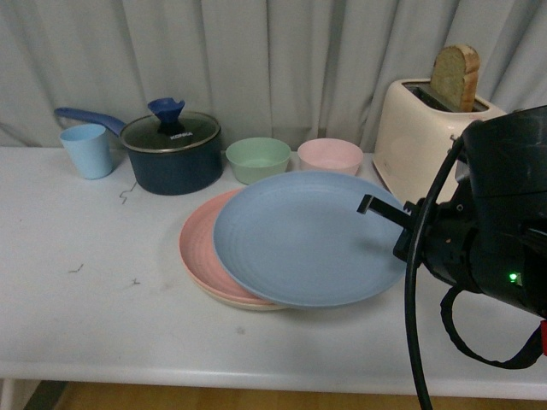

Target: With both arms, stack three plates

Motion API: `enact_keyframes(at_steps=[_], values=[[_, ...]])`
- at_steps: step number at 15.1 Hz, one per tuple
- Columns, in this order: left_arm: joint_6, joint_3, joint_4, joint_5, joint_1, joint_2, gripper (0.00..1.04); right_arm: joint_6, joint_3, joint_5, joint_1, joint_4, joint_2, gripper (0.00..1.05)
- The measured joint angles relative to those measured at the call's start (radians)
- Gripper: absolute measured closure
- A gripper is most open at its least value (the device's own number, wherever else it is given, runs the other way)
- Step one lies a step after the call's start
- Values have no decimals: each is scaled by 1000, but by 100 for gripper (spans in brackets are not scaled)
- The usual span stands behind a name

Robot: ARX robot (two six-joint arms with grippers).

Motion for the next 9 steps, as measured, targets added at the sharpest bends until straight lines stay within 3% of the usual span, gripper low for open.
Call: enact_keyframes(at_steps=[9], values=[[0,0,0,0,0,0,7,85,219,91,100,-166,150,102]])
